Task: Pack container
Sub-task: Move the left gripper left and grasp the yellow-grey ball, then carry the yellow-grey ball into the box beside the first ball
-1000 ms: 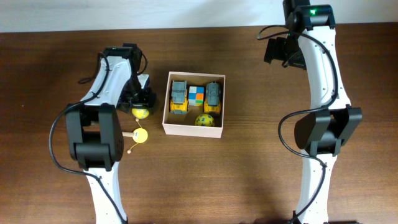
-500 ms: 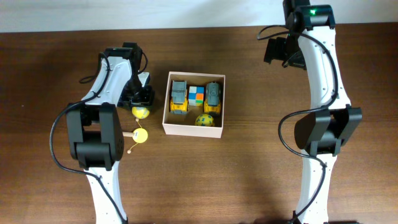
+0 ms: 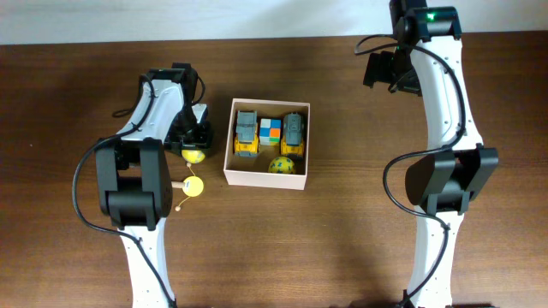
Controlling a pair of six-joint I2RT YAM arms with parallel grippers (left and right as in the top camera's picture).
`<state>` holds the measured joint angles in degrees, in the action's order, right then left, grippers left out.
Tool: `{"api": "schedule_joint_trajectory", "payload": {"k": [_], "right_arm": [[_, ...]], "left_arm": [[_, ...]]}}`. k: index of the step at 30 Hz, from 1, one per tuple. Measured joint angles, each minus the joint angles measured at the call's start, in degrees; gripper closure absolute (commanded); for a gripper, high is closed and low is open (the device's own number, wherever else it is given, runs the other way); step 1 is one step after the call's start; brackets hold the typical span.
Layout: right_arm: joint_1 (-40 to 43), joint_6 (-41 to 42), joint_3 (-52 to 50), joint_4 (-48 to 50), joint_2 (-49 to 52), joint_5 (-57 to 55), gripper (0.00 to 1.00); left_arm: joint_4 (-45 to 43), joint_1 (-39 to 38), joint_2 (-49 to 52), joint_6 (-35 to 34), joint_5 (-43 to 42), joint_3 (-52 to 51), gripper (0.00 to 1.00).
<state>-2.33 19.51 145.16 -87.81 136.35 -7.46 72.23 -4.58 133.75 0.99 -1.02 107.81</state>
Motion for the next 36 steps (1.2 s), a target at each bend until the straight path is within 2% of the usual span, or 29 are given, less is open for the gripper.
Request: {"api": "schedule_joint_trajectory", "payload": {"k": [5, 8, 18, 23, 29, 36], "right_arm": [[0.0, 0.0, 0.0, 0.0, 0.0, 0.0, 0.01], [0.0, 0.0, 0.0, 0.0, 0.0, 0.0, 0.01], [0.0, 0.0, 0.0, 0.0, 0.0, 0.0, 0.01], [0.0, 0.0, 0.0, 0.0, 0.0, 0.0, 0.01], [0.0, 0.0, 0.0, 0.0, 0.0, 0.0, 0.01], [0.0, 0.0, 0.0, 0.0, 0.0, 0.0, 0.01]], "left_arm": [[0.2, 0.0, 0.0, 0.0, 0.0, 0.0, 0.40], [0.2, 0.0, 0.0, 0.0, 0.0, 0.0, 0.50], [0.3, 0.0, 0.0, -0.2, 0.0, 0.0, 0.50], [3.1, 0.0, 0.1, -0.2, 0.0, 1.0, 0.50], [7.0, 0.0, 0.3, -0.2, 0.0, 8.2, 0.50], [15.6, 0.0, 0.3, 0.7, 0.0, 21.9, 0.50]]}}
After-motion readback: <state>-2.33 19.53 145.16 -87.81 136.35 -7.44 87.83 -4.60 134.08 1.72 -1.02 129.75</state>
